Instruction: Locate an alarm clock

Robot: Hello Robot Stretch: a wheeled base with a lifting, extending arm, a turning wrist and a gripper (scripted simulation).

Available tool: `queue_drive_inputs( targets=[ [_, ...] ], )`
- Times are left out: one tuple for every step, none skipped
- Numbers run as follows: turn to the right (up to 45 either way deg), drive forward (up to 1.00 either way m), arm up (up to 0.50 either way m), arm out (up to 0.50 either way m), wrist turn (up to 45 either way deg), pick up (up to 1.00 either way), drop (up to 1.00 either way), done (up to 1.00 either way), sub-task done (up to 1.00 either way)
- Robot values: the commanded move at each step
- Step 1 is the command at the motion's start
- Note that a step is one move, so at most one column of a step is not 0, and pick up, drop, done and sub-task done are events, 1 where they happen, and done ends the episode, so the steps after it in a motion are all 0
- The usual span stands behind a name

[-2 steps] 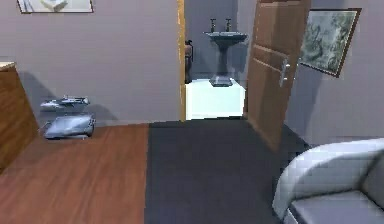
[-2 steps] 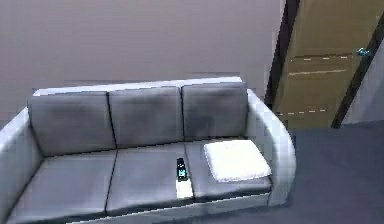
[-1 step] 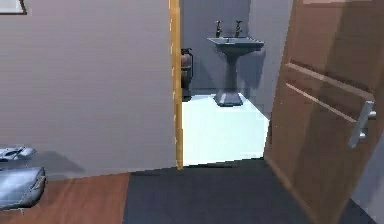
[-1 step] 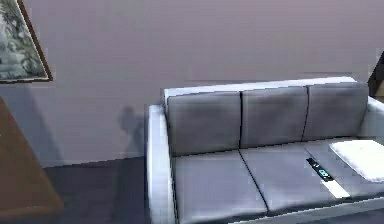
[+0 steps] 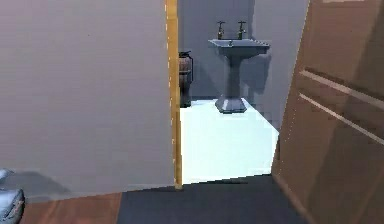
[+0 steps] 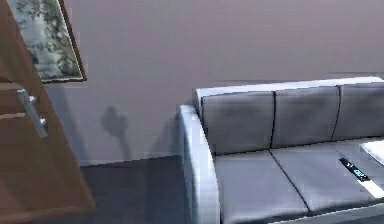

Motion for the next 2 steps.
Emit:
queue_drive_inputs(
  targets=[
    [6.0, 0.00, 0.00, 0.00, 0.0, 0.00, 0.00, 0.00, 0.00],
    [0.0, 0.90, 0.00, 0.00, 0.0, 0.00, 0.00, 0.00, 0.00]
  ],
)
